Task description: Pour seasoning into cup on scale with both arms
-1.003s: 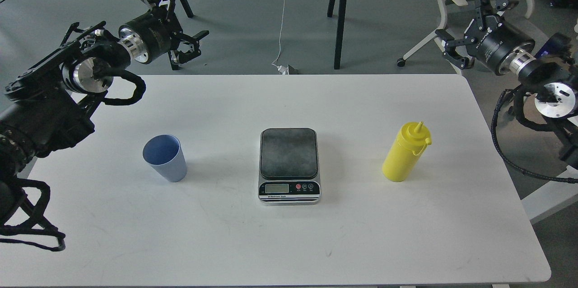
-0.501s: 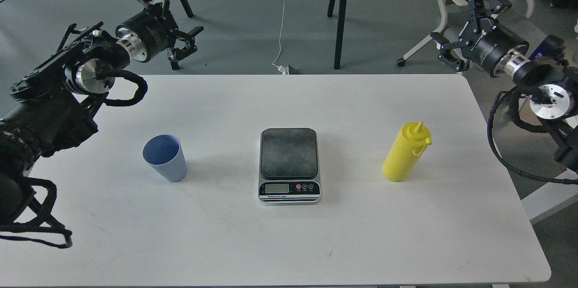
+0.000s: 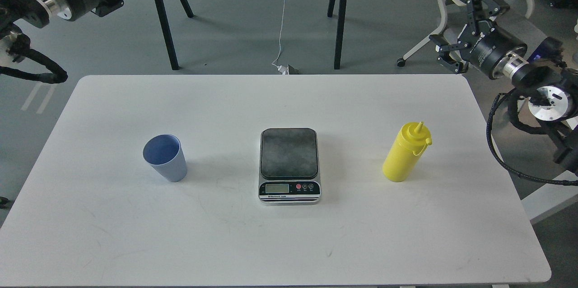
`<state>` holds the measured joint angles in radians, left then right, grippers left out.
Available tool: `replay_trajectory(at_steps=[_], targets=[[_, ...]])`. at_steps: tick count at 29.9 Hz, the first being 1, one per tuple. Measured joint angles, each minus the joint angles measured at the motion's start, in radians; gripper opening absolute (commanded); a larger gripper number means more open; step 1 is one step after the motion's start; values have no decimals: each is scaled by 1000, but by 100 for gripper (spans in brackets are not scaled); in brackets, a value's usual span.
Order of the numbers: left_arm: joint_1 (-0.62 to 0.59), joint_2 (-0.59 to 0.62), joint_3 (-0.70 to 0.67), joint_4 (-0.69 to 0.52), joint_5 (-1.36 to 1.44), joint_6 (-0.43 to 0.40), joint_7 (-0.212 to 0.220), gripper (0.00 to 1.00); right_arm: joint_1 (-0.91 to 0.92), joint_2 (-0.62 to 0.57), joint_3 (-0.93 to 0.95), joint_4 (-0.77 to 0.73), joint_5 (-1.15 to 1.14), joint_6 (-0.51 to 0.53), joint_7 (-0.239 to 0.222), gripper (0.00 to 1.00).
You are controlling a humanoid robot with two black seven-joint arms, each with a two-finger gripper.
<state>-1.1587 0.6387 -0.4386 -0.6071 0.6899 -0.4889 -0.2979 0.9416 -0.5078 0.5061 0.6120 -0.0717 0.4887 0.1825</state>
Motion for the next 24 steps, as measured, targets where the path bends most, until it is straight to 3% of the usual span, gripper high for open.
replay_trajectory(at_steps=[8, 15, 20, 24], targets=[[6, 25, 0, -116, 423, 0, -42, 99, -11, -1, -2, 0, 1, 0, 0, 99], [54, 68, 21, -318, 738, 0, -73, 99, -17, -2, -3, 0, 1, 0, 0, 99], [63, 98, 95, -385, 936, 0, -90, 99, -21, -2, -3, 0, 1, 0, 0, 99], [62, 110, 195, -392, 1030, 0, -132, 99, -32, -2, 1, 1, 1, 0, 0, 99]])
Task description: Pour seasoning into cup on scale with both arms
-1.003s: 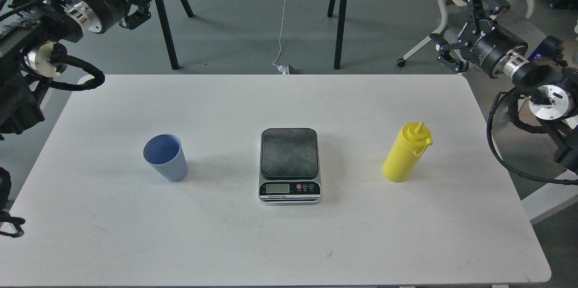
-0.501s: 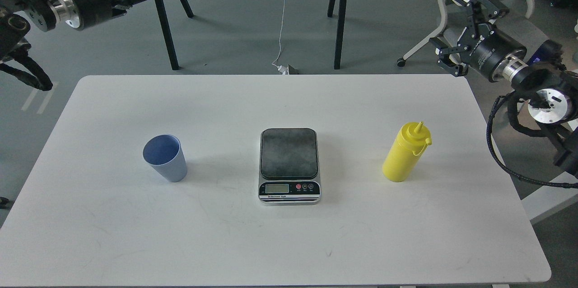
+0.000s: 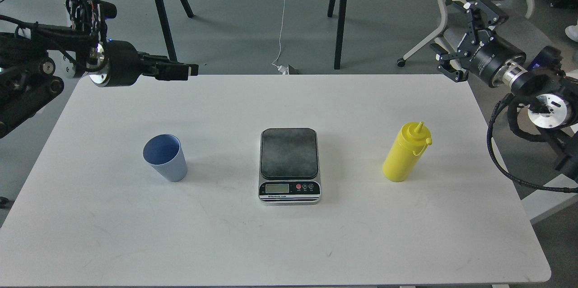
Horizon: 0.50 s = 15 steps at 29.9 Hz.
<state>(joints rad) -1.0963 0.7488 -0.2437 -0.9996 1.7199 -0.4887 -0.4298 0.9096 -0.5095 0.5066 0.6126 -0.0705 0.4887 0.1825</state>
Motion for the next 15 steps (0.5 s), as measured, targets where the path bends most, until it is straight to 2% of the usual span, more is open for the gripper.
replay_trajectory(at_steps=[6, 11, 15], targets=[[-2, 39, 135, 1, 72, 0, -29, 99, -6, 0, 2, 1, 0, 0, 0, 99], [-3, 72, 162, 0, 145, 0, -50, 99, -9, 0, 2, 1, 0, 0, 0, 99], [-3, 79, 203, -1, 254, 45, -58, 99, -13, 1, 1, 1, 0, 0, 0, 99]])
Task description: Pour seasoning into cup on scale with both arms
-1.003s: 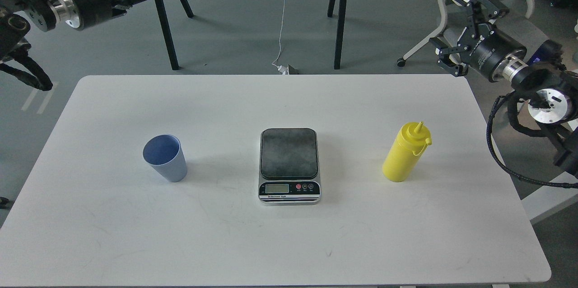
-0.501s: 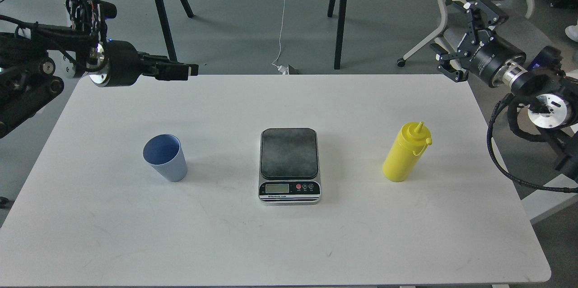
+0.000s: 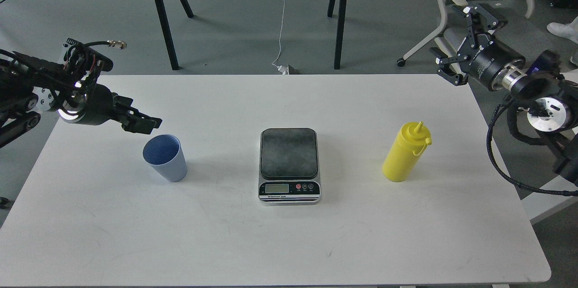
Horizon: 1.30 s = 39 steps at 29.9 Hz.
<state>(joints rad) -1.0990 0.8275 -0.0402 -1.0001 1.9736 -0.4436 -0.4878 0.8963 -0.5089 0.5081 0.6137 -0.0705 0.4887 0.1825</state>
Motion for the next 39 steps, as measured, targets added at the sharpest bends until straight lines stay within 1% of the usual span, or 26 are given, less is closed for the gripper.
replay_trajectory(at_steps=[3, 9, 16, 22, 32, 39], targets=[[1, 0, 14, 0, 21, 20, -1, 99, -2, 0, 1, 0, 0, 0, 0, 99], [2, -8, 16, 4, 25, 25, -1, 99, -6, 1, 1, 0, 0, 0, 0, 99], [1, -11, 16, 10, 15, 11, -1, 100, -12, 1, 2, -1, 0, 0, 0, 99], [1, -32, 17, 11, 15, -41, -1, 100, -17, 1, 2, -1, 0, 0, 0, 99], [-8, -104, 36, 16, 14, -45, -1, 100, -24, 0, 5, -1, 0, 0, 0, 99], [-9, -122, 42, 18, 15, -45, -1, 99, -39, 0, 7, 0, 0, 0, 0, 99]])
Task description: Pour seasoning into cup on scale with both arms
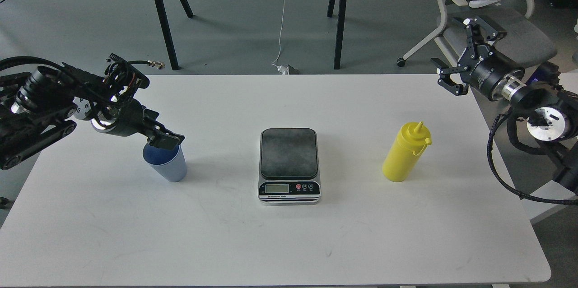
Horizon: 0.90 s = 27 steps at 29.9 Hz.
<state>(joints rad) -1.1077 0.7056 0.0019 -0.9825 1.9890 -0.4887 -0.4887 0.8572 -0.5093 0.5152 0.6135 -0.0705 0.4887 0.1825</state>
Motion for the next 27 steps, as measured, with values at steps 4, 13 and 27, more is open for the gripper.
replay_trajectory(at_steps=[4, 13, 27], targets=[[-6, 0, 12, 2, -7, 0, 0, 100, -1, 0, 0, 0, 0, 0, 0, 99], [-107, 18, 10, 36, -208, 0, 0, 98, -1, 1, 0, 0, 0, 0, 0, 99], [-151, 51, -1, 44, -330, 2, 0, 93, -6, 0, 2, -1, 0, 0, 0, 99]])
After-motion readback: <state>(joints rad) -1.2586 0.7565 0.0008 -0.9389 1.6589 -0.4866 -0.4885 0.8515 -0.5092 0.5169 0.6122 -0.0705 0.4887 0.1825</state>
